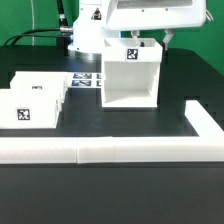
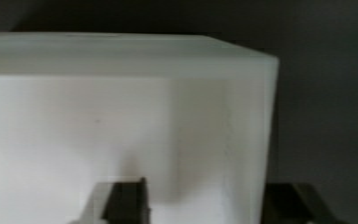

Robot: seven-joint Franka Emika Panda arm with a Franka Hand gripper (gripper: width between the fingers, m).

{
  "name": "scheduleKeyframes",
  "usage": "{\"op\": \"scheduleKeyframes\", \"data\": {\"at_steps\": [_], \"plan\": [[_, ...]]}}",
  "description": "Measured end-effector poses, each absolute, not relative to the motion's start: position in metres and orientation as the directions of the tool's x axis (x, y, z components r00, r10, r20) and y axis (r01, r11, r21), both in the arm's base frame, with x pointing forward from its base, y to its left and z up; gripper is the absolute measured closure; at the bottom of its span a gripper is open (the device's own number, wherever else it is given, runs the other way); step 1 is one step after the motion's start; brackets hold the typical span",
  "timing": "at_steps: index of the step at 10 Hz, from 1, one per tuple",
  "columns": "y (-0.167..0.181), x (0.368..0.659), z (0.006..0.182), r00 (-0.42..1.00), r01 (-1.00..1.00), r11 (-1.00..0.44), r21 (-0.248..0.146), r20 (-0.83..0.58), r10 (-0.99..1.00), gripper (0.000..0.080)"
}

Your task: Assemble drawer

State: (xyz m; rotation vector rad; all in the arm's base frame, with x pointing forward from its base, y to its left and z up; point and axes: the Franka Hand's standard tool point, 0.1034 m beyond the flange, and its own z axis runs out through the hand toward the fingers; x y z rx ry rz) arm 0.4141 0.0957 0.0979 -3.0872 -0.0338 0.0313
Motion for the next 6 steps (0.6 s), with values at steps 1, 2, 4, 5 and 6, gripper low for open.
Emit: {"op": "scheduleKeyframes", "data": {"at_steps": [1, 2, 4, 5, 6], "plan": [[0.0957, 0.4141, 0.0979, 1.0, 0.021, -0.998, -0.054, -0.02, 0.022, 0.0689], [0.0957, 0.4143, 0.0981, 1.0, 0.022, -0.998, -0.054, -0.019, 0.023, 0.0689], [0.0957, 0.4144, 0.0981, 1.0, 0.022, -0.998, -0.054, -0.019, 0.023, 0.0763], [0.0956, 0.4144, 0.0981, 1.0, 0.022, -0.998, -0.054, -0.019, 0.023, 0.0763], [0.0956, 0.4144, 0.0981, 1.0, 0.022, -0.998, -0.054, -0.019, 0.023, 0.0763]]}}
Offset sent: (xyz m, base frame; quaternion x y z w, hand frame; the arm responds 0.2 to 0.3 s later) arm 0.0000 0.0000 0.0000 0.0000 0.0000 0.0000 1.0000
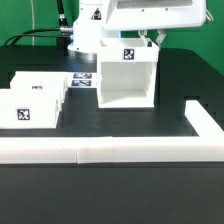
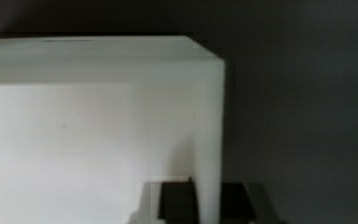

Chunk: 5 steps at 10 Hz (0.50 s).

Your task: Assemble drawer

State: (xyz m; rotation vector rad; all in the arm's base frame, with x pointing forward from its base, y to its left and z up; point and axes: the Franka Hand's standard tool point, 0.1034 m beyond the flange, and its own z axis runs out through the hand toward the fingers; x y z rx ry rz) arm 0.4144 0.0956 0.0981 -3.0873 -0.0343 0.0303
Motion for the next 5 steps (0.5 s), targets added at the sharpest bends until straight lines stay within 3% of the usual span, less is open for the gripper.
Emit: {"op": "scheduleKeyframes", "data": {"at_steps": [3, 5], "plan": [[0.095, 0.418, 0.098, 0.999, 0.026, -0.998, -0.055, -0.019, 0.027, 0.0762], [0.093, 0.453, 0.098, 1.0, 0.023, -0.998, -0.065, -0.005, 0.023, 0.0762]]}}
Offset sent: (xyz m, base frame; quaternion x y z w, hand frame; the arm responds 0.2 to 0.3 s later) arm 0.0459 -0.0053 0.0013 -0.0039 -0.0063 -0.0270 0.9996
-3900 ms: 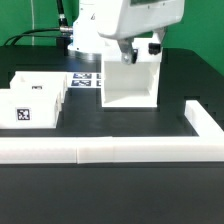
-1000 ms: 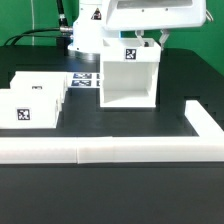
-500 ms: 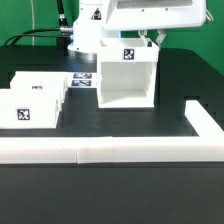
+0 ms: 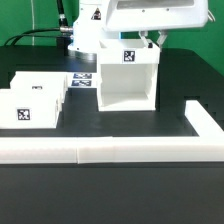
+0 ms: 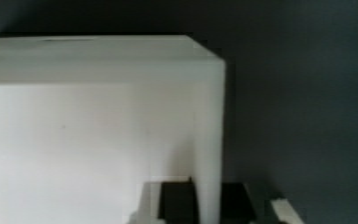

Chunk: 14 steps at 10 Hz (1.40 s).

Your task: Assemble drawer

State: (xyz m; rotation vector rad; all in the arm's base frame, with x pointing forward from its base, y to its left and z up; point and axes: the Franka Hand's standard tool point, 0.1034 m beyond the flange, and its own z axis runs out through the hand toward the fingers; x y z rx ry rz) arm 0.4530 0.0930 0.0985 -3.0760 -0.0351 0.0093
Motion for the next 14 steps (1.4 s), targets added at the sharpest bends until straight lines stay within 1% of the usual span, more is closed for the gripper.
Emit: {"op": "scheduleKeyframes", "data": {"at_steps": [2, 4, 7, 8, 11, 14], "plan": [[0.089, 0.498, 0.099, 0.999, 0.033, -0.997, -0.076, 0.036, 0.03, 0.0762], [0.088, 0.532, 0.099, 0.997, 0.023, -0.996, -0.083, 0.069, 0.018, 0.0761], [0.096, 0.582, 0.099, 0.992, 0.002, -0.995, -0.101, 0.129, -0.011, 0.076], [0.097, 0.592, 0.1, 0.985, -0.008, -0.994, -0.107, 0.17, -0.026, 0.076], [0.1, 0.595, 0.101, 0.983, -0.031, -0.993, -0.112, 0.175, -0.05, 0.0758], [0.102, 0.597, 0.104, 0.963, -0.189, -0.971, -0.144, 0.167, -0.212, 0.0758]]}}
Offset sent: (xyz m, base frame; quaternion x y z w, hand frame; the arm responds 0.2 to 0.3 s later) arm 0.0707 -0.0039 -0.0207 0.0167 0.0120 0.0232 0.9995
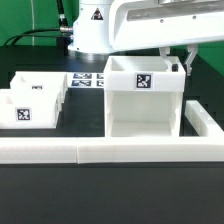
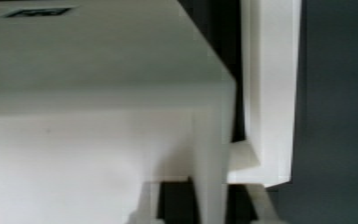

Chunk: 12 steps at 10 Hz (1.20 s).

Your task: Assemble drawer

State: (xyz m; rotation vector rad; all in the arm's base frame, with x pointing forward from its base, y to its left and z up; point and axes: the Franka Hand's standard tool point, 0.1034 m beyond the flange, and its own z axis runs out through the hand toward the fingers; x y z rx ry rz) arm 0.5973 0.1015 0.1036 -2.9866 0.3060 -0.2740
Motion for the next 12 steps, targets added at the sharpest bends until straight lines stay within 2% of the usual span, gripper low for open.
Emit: {"op": "scheduleKeyframes", "data": {"at_steps": [2, 4, 7, 12], "plan": [[0.103, 0.6, 0.106, 0.93, -0.303, -0.937, -0.173, 0.161, -0.33, 0.0758], [0.113, 0.603, 0.102, 0.827, -0.527, -0.827, -0.196, 0.106, -0.553, 0.0754], [0.102, 0.613, 0.102, 0.759, -0.608, -0.76, -0.228, 0.113, -0.641, 0.0747], [0.107, 0.615, 0.106, 0.633, -0.736, -0.624, -0.262, 0.06, -0.772, 0.0747]]}}
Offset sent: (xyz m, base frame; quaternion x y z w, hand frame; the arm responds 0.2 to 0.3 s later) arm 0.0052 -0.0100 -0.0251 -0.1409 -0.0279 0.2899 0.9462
